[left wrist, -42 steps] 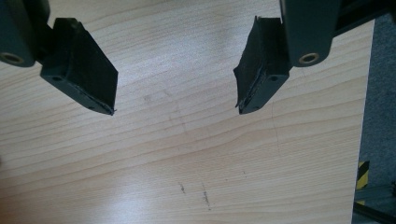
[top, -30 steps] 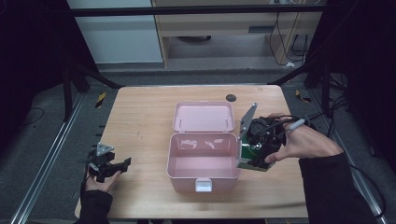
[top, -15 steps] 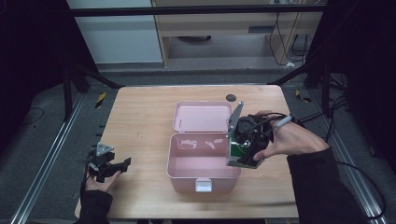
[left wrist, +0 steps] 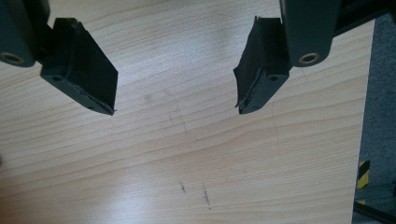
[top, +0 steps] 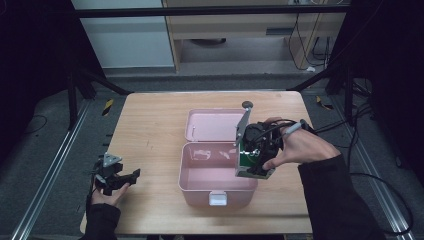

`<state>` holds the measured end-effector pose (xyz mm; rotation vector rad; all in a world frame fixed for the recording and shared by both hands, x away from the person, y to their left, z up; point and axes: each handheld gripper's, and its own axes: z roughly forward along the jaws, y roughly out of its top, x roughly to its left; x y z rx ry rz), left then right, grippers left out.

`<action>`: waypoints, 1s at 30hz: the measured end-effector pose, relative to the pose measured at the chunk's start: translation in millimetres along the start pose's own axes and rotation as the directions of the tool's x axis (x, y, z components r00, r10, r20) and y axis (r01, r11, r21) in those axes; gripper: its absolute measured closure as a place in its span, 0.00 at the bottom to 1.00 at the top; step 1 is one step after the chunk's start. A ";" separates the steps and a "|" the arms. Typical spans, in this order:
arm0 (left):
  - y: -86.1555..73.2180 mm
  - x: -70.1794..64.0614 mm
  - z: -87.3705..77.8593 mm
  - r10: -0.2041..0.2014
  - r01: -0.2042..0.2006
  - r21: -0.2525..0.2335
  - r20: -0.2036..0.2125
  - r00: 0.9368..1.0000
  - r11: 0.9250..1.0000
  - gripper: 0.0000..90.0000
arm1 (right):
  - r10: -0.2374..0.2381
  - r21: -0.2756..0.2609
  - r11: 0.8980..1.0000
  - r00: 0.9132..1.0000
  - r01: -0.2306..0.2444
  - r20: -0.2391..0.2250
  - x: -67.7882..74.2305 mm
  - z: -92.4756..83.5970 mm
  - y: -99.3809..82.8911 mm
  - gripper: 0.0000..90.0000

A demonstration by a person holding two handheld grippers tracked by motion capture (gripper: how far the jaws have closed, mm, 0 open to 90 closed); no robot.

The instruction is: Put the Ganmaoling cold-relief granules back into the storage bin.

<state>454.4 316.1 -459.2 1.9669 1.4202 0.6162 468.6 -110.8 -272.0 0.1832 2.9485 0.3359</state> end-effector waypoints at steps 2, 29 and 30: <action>0.0 0.0 0.0 0.000 0.000 0.000 0.000 1.000 1.000 0.32 | -0.001 -0.001 1.000 1.000 0.001 0.000 -0.5 -0.1 2.5 0.18; -0.4 1.6 -1.1 -0.002 0.002 -0.004 0.000 1.000 1.000 0.32 | -0.036 0.000 0.999 0.999 0.036 -0.027 -4.7 26.3 27.7 0.18; -0.4 1.6 -1.1 -0.002 0.002 -0.004 0.000 1.000 1.000 0.32 | -0.035 -0.007 0.999 0.999 0.035 -0.031 -4.7 28.4 27.3 0.18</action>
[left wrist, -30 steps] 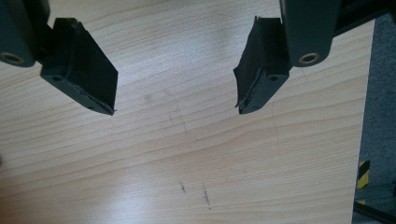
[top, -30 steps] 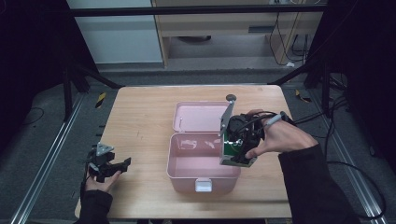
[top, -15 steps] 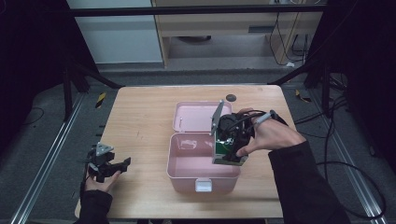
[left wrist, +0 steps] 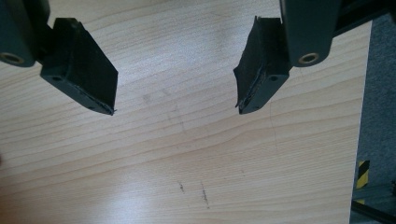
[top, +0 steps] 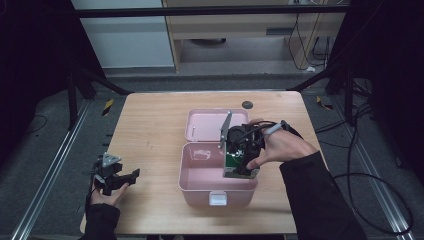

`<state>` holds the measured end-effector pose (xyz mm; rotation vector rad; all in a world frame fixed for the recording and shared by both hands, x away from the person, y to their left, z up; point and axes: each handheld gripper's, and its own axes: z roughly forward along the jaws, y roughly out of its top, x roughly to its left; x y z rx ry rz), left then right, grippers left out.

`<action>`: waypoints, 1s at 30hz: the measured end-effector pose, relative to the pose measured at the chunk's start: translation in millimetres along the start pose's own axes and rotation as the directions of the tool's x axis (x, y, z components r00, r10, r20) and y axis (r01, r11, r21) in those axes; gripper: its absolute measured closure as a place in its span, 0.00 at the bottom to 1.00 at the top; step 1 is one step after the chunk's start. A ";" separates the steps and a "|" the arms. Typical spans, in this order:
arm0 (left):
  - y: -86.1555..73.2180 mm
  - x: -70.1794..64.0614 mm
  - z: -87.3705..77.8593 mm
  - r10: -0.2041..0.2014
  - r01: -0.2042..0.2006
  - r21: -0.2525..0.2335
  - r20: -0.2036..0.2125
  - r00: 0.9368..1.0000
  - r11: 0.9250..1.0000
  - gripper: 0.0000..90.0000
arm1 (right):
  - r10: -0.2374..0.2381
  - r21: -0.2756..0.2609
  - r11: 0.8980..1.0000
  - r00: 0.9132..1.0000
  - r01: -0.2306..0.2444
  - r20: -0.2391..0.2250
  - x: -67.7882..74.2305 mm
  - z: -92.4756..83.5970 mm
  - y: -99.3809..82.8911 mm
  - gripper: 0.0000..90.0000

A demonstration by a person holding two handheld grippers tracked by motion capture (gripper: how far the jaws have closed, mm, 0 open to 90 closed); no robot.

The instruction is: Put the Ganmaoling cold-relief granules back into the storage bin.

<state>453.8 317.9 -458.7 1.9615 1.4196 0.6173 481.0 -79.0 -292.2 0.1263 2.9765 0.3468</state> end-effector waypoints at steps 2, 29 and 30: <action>0.1 0.1 -0.2 0.001 -0.001 0.000 -0.001 1.000 1.000 0.32 | 0.004 0.004 1.000 1.000 -0.004 -0.002 -0.1 3.0 -0.4 0.18; 0.1 0.6 -0.3 0.001 -0.001 0.000 -0.003 1.000 1.000 0.32 | -0.011 0.021 1.000 0.999 0.012 -0.030 1.1 33.4 -5.5 0.18; 0.1 0.5 -0.3 0.001 -0.001 -0.001 -0.004 1.000 1.000 0.32 | -0.010 0.016 1.000 0.999 0.010 -0.034 0.8 34.4 -6.2 0.18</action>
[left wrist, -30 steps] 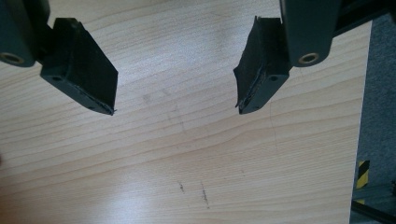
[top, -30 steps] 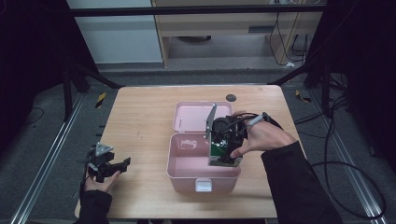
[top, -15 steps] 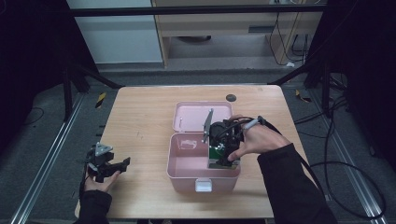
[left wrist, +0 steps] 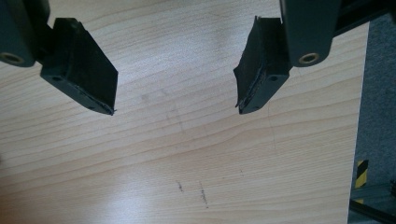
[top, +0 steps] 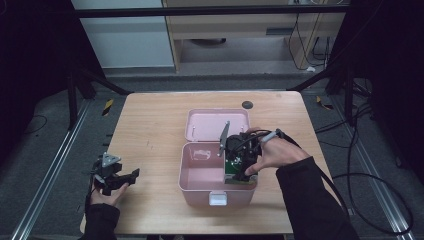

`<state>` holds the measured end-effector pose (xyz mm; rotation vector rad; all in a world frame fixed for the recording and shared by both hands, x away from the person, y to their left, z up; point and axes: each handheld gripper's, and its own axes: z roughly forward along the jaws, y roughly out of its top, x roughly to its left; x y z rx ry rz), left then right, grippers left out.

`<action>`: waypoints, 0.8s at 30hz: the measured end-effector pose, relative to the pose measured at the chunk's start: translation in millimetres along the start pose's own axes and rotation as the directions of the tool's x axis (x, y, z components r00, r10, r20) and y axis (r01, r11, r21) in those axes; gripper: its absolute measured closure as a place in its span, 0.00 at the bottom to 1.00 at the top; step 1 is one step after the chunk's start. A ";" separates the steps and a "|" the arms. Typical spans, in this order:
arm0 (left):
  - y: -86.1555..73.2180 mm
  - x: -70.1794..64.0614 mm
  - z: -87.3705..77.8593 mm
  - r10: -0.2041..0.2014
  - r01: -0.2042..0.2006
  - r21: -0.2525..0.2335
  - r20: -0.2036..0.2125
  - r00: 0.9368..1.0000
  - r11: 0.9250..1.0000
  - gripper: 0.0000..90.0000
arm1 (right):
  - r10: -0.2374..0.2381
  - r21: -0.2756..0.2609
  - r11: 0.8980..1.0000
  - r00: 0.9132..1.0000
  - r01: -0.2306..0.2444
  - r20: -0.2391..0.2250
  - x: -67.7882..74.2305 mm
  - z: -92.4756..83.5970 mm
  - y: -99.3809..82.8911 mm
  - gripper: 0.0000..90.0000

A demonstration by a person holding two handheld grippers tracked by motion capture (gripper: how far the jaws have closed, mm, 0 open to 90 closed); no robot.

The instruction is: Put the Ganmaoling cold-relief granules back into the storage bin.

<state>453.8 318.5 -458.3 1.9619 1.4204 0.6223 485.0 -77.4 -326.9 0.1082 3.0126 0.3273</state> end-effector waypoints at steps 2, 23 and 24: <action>-0.1 0.2 -0.1 -0.001 0.001 -0.001 0.000 1.000 1.000 0.32 | -0.002 0.001 1.000 1.000 0.002 -0.001 -0.8 1.0 -0.9 0.18; -0.1 0.9 -0.3 -0.002 0.002 -0.002 0.000 1.000 1.000 0.32 | 0.014 0.018 1.000 1.000 -0.014 -0.005 -6.8 28.5 -6.8 0.15; -0.1 0.9 -0.3 -0.002 0.002 -0.002 0.000 1.000 1.000 0.32 | 0.008 0.020 1.000 1.000 -0.008 0.002 -7.5 29.1 -7.0 0.15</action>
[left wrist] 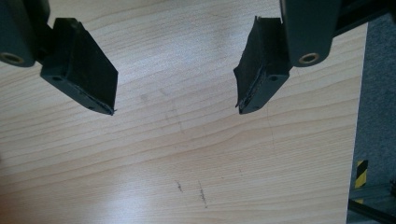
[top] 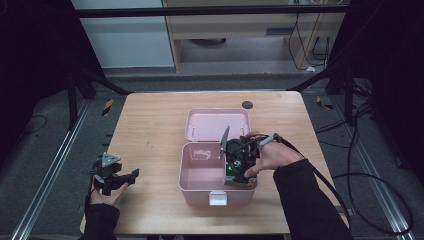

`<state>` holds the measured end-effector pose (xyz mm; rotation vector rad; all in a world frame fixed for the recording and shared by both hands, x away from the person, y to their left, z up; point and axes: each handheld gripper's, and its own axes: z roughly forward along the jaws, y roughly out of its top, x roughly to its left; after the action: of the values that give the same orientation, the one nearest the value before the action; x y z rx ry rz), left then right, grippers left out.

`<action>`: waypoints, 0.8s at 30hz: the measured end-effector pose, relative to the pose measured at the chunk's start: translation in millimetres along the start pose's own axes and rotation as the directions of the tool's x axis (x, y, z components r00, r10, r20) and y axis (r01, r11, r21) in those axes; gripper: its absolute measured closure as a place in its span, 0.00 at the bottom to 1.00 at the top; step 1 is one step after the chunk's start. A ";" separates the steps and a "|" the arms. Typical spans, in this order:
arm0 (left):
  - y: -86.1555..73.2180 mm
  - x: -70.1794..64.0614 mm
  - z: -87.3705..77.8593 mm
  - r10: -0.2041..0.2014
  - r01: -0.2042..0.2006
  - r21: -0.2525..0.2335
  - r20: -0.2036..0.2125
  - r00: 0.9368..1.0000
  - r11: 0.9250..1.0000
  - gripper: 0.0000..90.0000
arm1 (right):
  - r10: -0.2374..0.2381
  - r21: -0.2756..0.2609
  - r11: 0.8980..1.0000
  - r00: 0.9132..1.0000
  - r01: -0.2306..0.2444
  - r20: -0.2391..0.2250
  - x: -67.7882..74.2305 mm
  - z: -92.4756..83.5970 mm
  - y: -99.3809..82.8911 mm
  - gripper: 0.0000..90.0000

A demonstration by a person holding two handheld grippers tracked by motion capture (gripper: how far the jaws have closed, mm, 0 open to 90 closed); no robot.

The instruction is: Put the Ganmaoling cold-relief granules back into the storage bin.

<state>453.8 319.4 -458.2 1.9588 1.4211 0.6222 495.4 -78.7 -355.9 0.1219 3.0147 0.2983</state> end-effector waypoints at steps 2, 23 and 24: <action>-0.1 0.1 0.1 -0.001 0.001 0.000 0.000 1.000 1.000 0.32 | 0.005 0.004 1.000 1.000 -0.005 0.002 0.0 -0.1 0.1 0.14; -0.2 0.0 -0.8 -0.002 0.002 -0.001 0.002 1.000 1.000 0.33 | 0.159 -0.245 0.961 0.979 -0.124 0.126 5.4 -66.8 -30.2 0.18; -0.2 0.0 -0.9 -0.001 0.002 -0.001 0.001 1.000 1.000 0.34 | 0.192 -0.275 0.950 0.970 -0.146 0.148 5.4 -73.2 -40.0 0.20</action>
<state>453.0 319.6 -457.7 1.9566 1.4209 0.6209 478.8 -131.2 -293.1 0.3647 2.7651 0.6637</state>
